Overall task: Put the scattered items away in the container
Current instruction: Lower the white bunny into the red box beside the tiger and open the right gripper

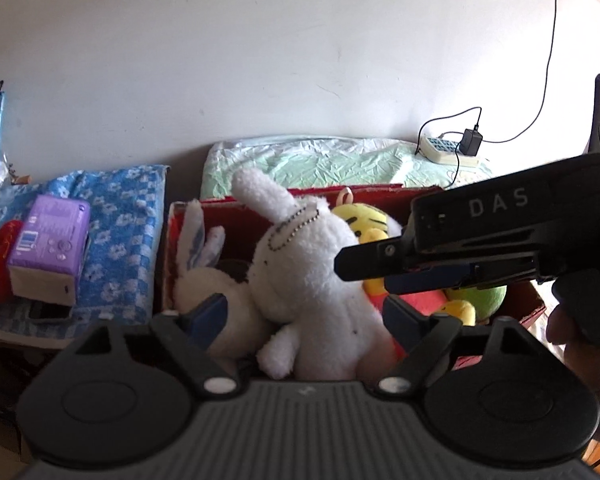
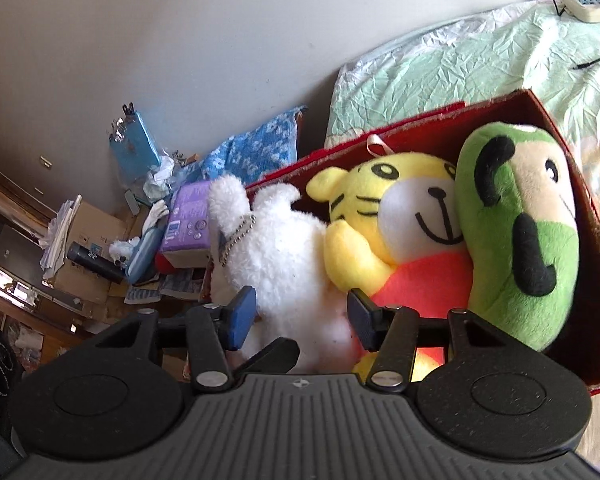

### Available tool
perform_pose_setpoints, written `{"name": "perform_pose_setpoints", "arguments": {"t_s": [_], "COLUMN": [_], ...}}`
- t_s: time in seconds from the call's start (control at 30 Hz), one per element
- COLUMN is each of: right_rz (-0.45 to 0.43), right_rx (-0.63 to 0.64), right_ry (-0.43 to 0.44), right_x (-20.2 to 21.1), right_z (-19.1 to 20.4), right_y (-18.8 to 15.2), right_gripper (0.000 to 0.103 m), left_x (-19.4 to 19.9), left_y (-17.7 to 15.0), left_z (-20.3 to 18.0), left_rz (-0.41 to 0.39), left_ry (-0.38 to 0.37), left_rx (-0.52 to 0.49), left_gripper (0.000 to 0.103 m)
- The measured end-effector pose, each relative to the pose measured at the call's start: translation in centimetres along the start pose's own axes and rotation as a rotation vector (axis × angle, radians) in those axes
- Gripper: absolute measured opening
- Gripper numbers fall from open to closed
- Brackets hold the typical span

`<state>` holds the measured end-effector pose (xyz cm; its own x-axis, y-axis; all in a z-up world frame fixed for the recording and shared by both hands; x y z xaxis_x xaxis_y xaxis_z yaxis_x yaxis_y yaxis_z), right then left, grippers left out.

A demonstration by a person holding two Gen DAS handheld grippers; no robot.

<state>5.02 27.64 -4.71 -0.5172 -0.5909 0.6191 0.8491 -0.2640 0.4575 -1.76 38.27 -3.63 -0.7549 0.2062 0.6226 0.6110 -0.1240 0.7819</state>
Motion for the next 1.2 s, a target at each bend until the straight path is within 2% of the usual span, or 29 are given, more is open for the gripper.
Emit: {"name": "perform_pose_setpoints", "arguments": {"t_s": [0.07, 0.13, 0.27, 0.4, 0.53, 0.63, 0.73, 0.77, 0.9, 0.97, 1.03, 1.13, 1.2], "right_rz": [-0.02, -0.027, -0.018, 0.015, 0.013, 0.004, -0.01, -0.018, -0.076, -0.112, -0.14, -0.148, -0.151], "right_rx": [0.0, 0.006, 0.029, 0.071, 0.093, 0.089, 0.076, 0.071, 0.057, 0.078, 0.113, 0.147, 0.159], "right_ry": [0.034, 0.063, 0.039, 0.01, -0.011, -0.014, -0.001, 0.001, -0.009, -0.058, -0.127, -0.167, -0.184], "right_x": [-0.1, -0.6, -2.4, -3.6, -4.2, -4.0, -2.7, -2.2, 0.5, 1.7, 2.8, 3.9, 4.6], "right_z": [0.5, 1.0, 1.0, 1.0, 0.9, 0.8, 0.8, 0.6, -0.1, -0.5, -1.0, -1.7, -2.3], "right_y": [0.7, 1.3, 1.9, 2.3, 2.5, 2.4, 2.2, 2.2, 2.3, 2.3, 2.3, 2.0, 1.8], "right_gripper": [0.036, 0.034, 0.032, 0.03, 0.03, 0.03, 0.033, 0.036, 0.037, 0.046, 0.05, 0.05, 0.052], "left_x": [0.3, -0.1, -1.7, -2.8, -3.5, -3.5, -2.8, -2.6, -1.8, -1.3, -0.7, 0.3, 0.6], "left_y": [0.6, 0.7, 0.6, 0.3, 0.5, 0.6, 0.6, 0.6, 1.1, 1.4, 1.6, 2.0, 2.1], "left_z": [-0.2, -0.6, -1.3, -1.4, -1.5, -1.7, -1.8, -1.7, -0.9, -0.3, 0.2, 0.5, 0.0], "left_rz": [-0.02, -0.02, 0.001, 0.012, 0.012, 0.015, 0.021, 0.024, 0.039, 0.049, 0.049, 0.043, 0.051], "left_ry": [-0.017, -0.032, -0.046, -0.009, 0.002, 0.008, 0.006, 0.013, 0.069, 0.103, 0.139, 0.2, 0.247], "left_rx": [0.007, 0.004, 0.002, -0.035, -0.044, -0.042, -0.029, -0.02, 0.045, 0.09, 0.131, 0.177, 0.169], "left_gripper": [0.062, 0.056, 0.051, 0.051, 0.06, 0.063, 0.081, 0.082, 0.087, 0.092, 0.094, 0.1, 0.101]}}
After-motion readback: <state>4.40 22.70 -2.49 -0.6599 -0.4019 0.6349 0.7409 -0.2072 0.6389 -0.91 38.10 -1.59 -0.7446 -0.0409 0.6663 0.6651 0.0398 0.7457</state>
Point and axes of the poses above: each gripper's, at about its wrist camera, not at the fingertips, and x roughly against the way its jaws point, z to its left, y to its top, the point moved 8 cm from there along -x, roughly the way its jaws point, and after that the axes turned 5 degrees about -x, right-handed, at the moved point
